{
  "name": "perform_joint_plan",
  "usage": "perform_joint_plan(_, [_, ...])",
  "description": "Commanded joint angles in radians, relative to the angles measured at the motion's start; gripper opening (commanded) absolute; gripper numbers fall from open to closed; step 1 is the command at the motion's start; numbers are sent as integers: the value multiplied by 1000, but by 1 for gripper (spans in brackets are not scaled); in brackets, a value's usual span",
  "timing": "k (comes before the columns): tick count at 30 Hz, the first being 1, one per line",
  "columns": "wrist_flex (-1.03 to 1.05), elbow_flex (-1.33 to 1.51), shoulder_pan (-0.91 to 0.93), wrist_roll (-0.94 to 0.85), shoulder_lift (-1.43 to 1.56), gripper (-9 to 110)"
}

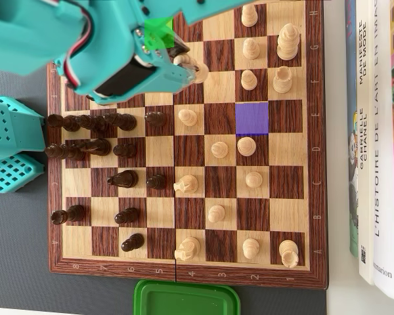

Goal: Play chess

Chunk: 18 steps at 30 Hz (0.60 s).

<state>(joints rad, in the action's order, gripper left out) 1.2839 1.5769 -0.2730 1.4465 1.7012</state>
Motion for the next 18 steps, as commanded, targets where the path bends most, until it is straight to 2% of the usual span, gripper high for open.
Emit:
perform_joint_plan(1, [-12, 34, -40, 8, 83, 3])
perform_joint_plan(11, [-12, 146, -176, 14, 161, 4])
perform_joint_plan(18, [-14, 173, -287, 135, 156, 4])
